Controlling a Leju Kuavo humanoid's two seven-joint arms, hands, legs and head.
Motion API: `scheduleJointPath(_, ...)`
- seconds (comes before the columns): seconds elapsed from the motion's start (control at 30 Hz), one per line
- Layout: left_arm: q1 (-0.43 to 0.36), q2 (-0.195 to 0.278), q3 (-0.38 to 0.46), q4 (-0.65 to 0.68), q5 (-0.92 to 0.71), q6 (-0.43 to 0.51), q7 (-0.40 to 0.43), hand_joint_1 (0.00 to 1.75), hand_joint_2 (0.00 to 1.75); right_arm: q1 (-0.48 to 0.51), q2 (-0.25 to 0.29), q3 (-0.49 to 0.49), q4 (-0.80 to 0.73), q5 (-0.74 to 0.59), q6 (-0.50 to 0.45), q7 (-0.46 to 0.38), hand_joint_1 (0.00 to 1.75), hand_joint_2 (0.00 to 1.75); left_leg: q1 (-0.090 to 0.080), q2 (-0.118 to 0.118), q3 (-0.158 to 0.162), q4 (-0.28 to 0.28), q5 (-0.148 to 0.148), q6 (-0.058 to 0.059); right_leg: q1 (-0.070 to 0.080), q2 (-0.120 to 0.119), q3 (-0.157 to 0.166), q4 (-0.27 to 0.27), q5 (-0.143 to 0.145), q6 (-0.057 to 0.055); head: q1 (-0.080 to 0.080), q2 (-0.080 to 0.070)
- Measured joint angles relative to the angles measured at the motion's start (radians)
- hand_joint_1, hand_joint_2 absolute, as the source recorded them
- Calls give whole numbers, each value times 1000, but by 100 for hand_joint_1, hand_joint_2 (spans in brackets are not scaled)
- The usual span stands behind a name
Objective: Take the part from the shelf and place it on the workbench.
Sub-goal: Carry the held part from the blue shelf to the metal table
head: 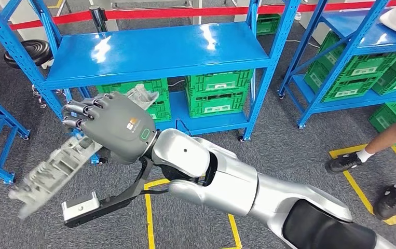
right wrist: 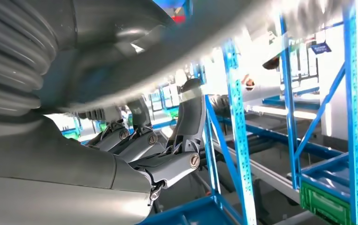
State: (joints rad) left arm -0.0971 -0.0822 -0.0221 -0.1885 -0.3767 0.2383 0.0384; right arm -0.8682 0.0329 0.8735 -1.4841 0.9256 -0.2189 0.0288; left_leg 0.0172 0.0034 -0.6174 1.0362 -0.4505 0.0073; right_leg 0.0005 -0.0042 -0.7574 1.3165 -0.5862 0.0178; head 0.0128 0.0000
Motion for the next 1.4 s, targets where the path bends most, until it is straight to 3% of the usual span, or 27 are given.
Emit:
scheduleJointPath(0.03,0,0,0,0,-2,-1,3,0,175,5,-1,0,0,2,0,0,175,175,-1,0,-17,1,13,-1,0,1,17,11,16,-3,0,0)
scheduleJointPath(0.1,-1,0,0,0,-7,-4,7,0,175,11,-3,0,-2,4,0,1,175,175,-2,1,-45,2,36,-4,3,1,102,-67,62,-14,0,0)
scheduleJointPath(0.17,-3,-1,0,-1,-9,-7,9,0,175,12,-5,-1,-8,6,0,1,175,175,-4,0,-62,3,57,-13,11,1,215,-214,53,-27,-1,0)
scheduleJointPath(0.2,-3,-2,0,-1,-9,-8,9,0,175,12,-5,-1,-12,7,0,0,175,175,-3,1,-65,1,67,-18,14,2,250,-268,40,-32,0,0)
scheduleJointPath(0.23,-3,-3,-1,-1,-9,-9,8,0,175,12,-5,-1,-14,7,0,0,175,175,-2,1,-66,-2,78,-25,18,2,265,-297,31,-35,1,0)
scheduleJointPath(0.3,-2,-2,-1,0,-10,-11,4,0,175,13,-7,-1,-16,7,1,-1,175,175,0,2,-70,-11,92,-39,18,1,252,-308,51,-44,4,0)
scheduleJointPath(0.33,-1,-1,-1,0,-11,-12,4,0,175,13,-8,-2,-16,7,1,-1,175,175,1,1,-77,-4,77,-44,15,0,241,-311,65,-51,4,0)
scheduleJointPath(0.4,0,0,-2,1,-14,-13,5,0,175,11,-9,-2,-16,6,2,0,175,175,2,-2,-101,67,-13,-54,9,-2,213,-316,96,-61,2,0)
scheduleJointPath(0.47,-1,0,-2,1,-18,-13,6,0,175,11,-10,-2,-16,6,3,1,175,175,3,-2,-121,193,-105,-63,9,-2,178,-315,125,-64,0,0)
scheduleJointPath(0.5,-3,0,-2,1,-19,-13,7,0,175,11,-10,-2,-16,5,4,1,175,175,3,-2,-122,246,-116,-65,9,-3,160,-313,139,-63,0,0)
scheduleJointPath(0.57,-4,0,-2,1,-20,-13,8,0,175,13,-10,-2,-15,5,5,2,175,175,2,-2,-88,272,-73,-66,9,-4,121,-310,167,-61,0,0)
scheduleJointPath(0.6,-5,1,-2,1,-20,-13,8,0,175,14,-10,-2,-14,5,6,2,175,175,2,-2,-44,235,-49,-64,9,-4,104,-308,181,-59,0,0)
scheduleJointPath(0.63,-7,1,-2,0,-20,-13,8,0,175,14,-10,-2,-14,5,6,2,175,175,1,-2,17,167,-47,-60,10,-3,90,-305,193,-55,0,0)
scheduleJointPath(0.7,-10,1,-2,-2,-20,-13,6,0,175,14,-10,-3,-14,5,5,2,175,175,-3,-3,125,19,-87,-48,12,-4,74,-302,213,-46,1,0)
scheduleJointPath(0.73,-12,1,-2,-3,-20,-13,3,0,175,13,-10,-3,-15,5,5,2,175,175,-7,-4,150,-25,-107,-40,12,-6,71,-304,222,-40,0,0)
scheduleJointPath(0.8,-11,0,-2,-3,-15,-13,-14,0,175,14,-10,-3,-14,5,5,1,175,175,-8,-2,143,-44,-103,-20,10,-7,68,-310,239,-27,-2,0)
scheduleJointPath(0.83,-9,0,-2,-2,-12,-13,-23,0,175,14,-10,-3,-13,5,6,1,175,175,-7,-1,136,-45,-95,-11,8,-6,62,-304,231,-20,-3,0)
scheduleJointPath(0.9,-6,1,-2,-2,-6,-11,-35,0,175,14,-11,-4,-12,6,6,-1,175,175,-3,3,121,-48,-72,2,4,-2,36,-239,163,-8,-1,0)
scheduleJointPath(0.97,-4,1,-2,-2,-3,-10,-38,0,175,14,-10,-4,-12,7,8,-2,175,175,-3,3,99,-45,-53,5,-1,0,-6,-104,69,3,2,0)
scheduleJointPath(1.0,-2,1,-2,-1,-2,-10,-39,0,175,14,-10,-3,-11,8,9,-3,175,175,-3,3,86,-43,-45,4,-4,0,-20,-45,46,7,2,0)
scheduleJointPath(1.03,1,1,-2,-1,-1,-11,-39,0,175,14,-10,-3,-10,9,10,-2,175,175,-2,3,74,-39,-38,1,-6,0,-19,-15,42,10,2,0)
scheduleJointPath(1.07,3,1,-2,-1,0,-11,-40,0,175,14,-10,-3,-8,13,11,-2,175,175,-1,3,65,-35,-33,-2,-9,0,3,-25,55,11,2,0)
scheduleJointPath(1.17,5,2,-2,-1,0,-14,-43,0,175,14,-10,-3,-6,35,11,0,175,175,3,3,45,-22,-26,-15,-10,1,146,-219,96,7,1,0)
scheduleJointPath(1.2,5,2,-2,-1,0,-15,-43,0,175,14,-11,-3,-5,40,10,1,175,175,3,3,41,-19,-24,-21,-8,3,176,-267,99,1,2,0)
scheduleJointPath(1.23,4,2,-2,-1,-1,-16,-44,0,175,15,-11,-3,-4,45,8,1,175,175,3,2,37,-17,-22,-27,-6,4,187,-289,96,-6,2,0)
scheduleJointPath(1.33,4,5,-2,0,-8,-19,-44,0,175,17,-17,-5,-2,69,-10,6,175,175,5,-2,27,-13,-21,-48,-6,2,180,-297,103,-29,3,0)
scheduleJointPath(1.4,4,8,-2,0,-13,-22,-43,0,175,20,-22,-9,-1,86,-31,9,175,175,7,-3,-1,45,-61,-57,-8,-7,177,-302,110,-44,1,0)
